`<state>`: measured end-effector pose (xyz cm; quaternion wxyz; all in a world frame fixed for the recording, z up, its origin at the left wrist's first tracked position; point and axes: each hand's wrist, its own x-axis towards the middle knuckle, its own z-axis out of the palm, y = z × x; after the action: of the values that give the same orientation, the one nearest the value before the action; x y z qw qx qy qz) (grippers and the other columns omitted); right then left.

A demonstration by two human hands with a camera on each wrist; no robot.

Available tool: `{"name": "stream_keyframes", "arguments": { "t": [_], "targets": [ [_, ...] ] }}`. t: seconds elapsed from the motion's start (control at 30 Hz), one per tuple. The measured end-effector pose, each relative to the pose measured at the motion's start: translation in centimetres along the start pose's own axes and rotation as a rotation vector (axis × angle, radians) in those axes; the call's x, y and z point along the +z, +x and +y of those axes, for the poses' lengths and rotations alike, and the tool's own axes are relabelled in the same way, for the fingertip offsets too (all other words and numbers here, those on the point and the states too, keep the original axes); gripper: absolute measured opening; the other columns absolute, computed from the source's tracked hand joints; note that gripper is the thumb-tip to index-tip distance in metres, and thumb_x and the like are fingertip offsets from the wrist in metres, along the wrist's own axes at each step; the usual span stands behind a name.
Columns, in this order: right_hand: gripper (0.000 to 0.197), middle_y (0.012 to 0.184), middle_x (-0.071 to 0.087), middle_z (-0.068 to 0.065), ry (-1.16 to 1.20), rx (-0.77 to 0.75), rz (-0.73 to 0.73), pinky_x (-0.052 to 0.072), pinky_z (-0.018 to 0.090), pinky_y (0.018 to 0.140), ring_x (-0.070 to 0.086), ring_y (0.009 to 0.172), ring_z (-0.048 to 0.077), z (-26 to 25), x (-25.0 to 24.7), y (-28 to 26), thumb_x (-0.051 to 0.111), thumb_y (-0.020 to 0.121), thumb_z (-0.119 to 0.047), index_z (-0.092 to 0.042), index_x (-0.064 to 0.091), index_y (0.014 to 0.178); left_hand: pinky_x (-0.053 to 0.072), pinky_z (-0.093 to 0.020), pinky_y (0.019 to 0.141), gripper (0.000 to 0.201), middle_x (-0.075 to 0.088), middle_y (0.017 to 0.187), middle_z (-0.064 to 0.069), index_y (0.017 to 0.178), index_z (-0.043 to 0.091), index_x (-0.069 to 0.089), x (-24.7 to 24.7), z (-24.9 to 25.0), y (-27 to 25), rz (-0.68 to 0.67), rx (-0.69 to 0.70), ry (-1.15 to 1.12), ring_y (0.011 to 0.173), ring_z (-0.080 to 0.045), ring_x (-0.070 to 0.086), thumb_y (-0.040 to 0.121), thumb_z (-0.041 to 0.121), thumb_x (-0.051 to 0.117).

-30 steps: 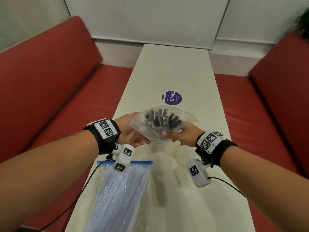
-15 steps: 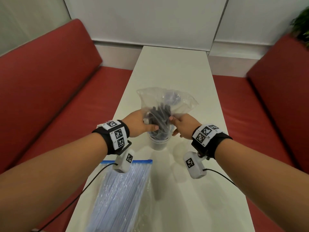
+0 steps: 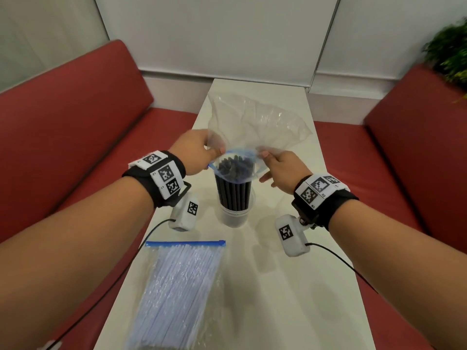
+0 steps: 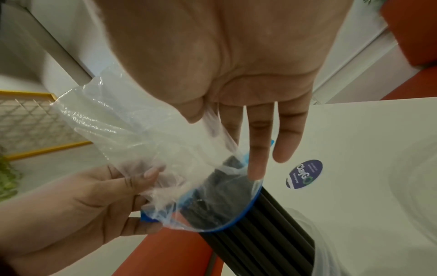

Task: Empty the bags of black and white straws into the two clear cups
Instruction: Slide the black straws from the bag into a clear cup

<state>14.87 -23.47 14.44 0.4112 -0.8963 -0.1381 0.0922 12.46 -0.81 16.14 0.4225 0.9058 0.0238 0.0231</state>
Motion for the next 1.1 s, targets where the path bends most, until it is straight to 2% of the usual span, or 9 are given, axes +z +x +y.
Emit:
{"name": "stream_keyframes", "arguments": {
  "t": [0.13, 0.23, 0.33, 0.47, 0.57, 0.7, 0.83, 0.9, 1.1],
  "targets": [
    [0.037, 0.085, 0.071, 0.001, 0.109, -0.187, 0.259, 0.044, 0.016, 0.059, 0.070, 0.072, 0.004, -3.1, -2.9, -1.7, 0.039, 0.103, -0.039, -0.023, 0.065, 0.124, 0.052, -0.026, 0.074, 0.011, 0.066, 0.079, 0.016, 0.083, 0.027, 0.067, -2.8, 4.2, -2.5, 0.219, 0.174, -0.020, 0.075, -0.011, 0.064, 0.093, 0.024, 0.068],
    [0.030, 0.075, 0.070, -0.010, 0.158, -0.274, 0.318, 0.039, 0.006, 0.051, 0.057, 0.051, -0.003, -4.7, -4.8, -3.8, 0.044, 0.103, -0.031, -0.018, 0.071, 0.105, 0.057, -0.036, 0.079, 0.011, 0.076, 0.090, -0.001, 0.091, 0.012, 0.073, -4.2, 5.6, -5.1, 0.226, 0.224, -0.145, 0.085, -0.020, 0.069, 0.094, 0.021, 0.067],
    [0.030, 0.063, 0.072, -0.014, 0.087, -0.234, 0.125, 0.038, 0.005, 0.048, 0.057, 0.046, 0.003, -3.3, -4.9, -6.0, 0.046, 0.103, -0.020, -0.007, 0.071, 0.093, 0.059, -0.044, 0.077, 0.008, 0.079, 0.092, -0.005, 0.090, 0.015, 0.074, -3.2, 3.9, -7.6, -0.002, 0.116, -0.167, 0.077, -0.018, 0.071, 0.093, 0.012, 0.068],
    [0.027, 0.082, 0.077, 0.009, -0.126, -0.030, -0.361, 0.052, 0.020, 0.058, 0.066, 0.058, 0.027, 2.2, -1.8, -8.9, 0.046, 0.096, -0.007, -0.005, 0.066, 0.078, 0.056, -0.024, 0.061, 0.020, 0.080, 0.089, -0.005, 0.090, 0.015, 0.075, 2.0, -0.6, -11.6, -0.460, -0.061, 0.096, 0.067, -0.019, 0.075, 0.093, 0.033, 0.067],
    [0.023, 0.091, 0.079, 0.011, -0.261, 0.199, -0.620, 0.060, 0.032, 0.072, 0.065, 0.055, 0.022, 5.7, 1.6, -11.0, 0.046, 0.092, -0.011, -0.005, 0.064, 0.080, 0.055, -0.023, 0.060, 0.031, 0.079, 0.090, -0.003, 0.099, 0.007, 0.074, 7.0, -4.3, -13.8, -0.635, -0.271, 0.107, 0.064, -0.016, 0.074, 0.094, 0.036, 0.064],
    [0.027, 0.083, 0.074, 0.008, -0.301, 0.433, -0.688, 0.043, 0.014, 0.038, 0.058, 0.047, 0.011, 7.9, 4.4, -12.1, 0.046, 0.098, -0.019, -0.008, 0.058, 0.076, 0.060, -0.032, 0.074, 0.024, 0.076, 0.089, -0.006, 0.108, 0.002, 0.069, 10.8, -7.8, -15.0, -0.668, -0.527, 0.005, 0.073, -0.021, 0.071, 0.093, 0.020, 0.064],
    [0.052, 0.073, 0.070, 0.003, -0.663, 0.396, -0.619, 0.052, 0.029, 0.071, 0.062, 0.065, 0.021, 7.8, 4.8, -10.9, 0.048, 0.094, -0.055, -0.010, 0.059, 0.069, 0.062, -0.034, 0.070, 0.036, 0.077, 0.089, -0.006, 0.111, 0.007, 0.067, 10.1, -9.1, -13.1, -0.581, -0.499, 0.108, 0.072, -0.023, 0.072, 0.086, 0.032, 0.074],
    [0.053, 0.085, 0.063, 0.005, -0.766, 0.296, -0.470, 0.047, 0.032, 0.074, 0.061, 0.084, 0.027, 6.4, 4.3, -9.5, 0.050, 0.091, -0.061, -0.008, 0.057, 0.086, 0.055, -0.030, 0.070, 0.053, 0.072, 0.087, -0.002, 0.117, 0.014, 0.062, 8.4, -8.8, -10.9, -0.437, -0.403, 0.204, 0.072, -0.017, 0.067, 0.079, 0.047, 0.077],
    [0.074, 0.140, 0.056, 0.010, -0.302, 0.154, -0.122, 0.044, 0.037, 0.102, 0.055, 0.128, 0.029, 2.9, 4.2, -2.1, 0.062, 0.088, -0.052, -0.008, 0.042, 0.143, 0.051, -0.035, 0.093, 0.099, 0.056, 0.131, 0.004, 0.145, 0.022, 0.036, 5.6, -7.8, -3.2, -0.103, -0.277, 0.029, 0.114, -0.019, 0.059, 0.064, 0.046, 0.089]
  ]
}}
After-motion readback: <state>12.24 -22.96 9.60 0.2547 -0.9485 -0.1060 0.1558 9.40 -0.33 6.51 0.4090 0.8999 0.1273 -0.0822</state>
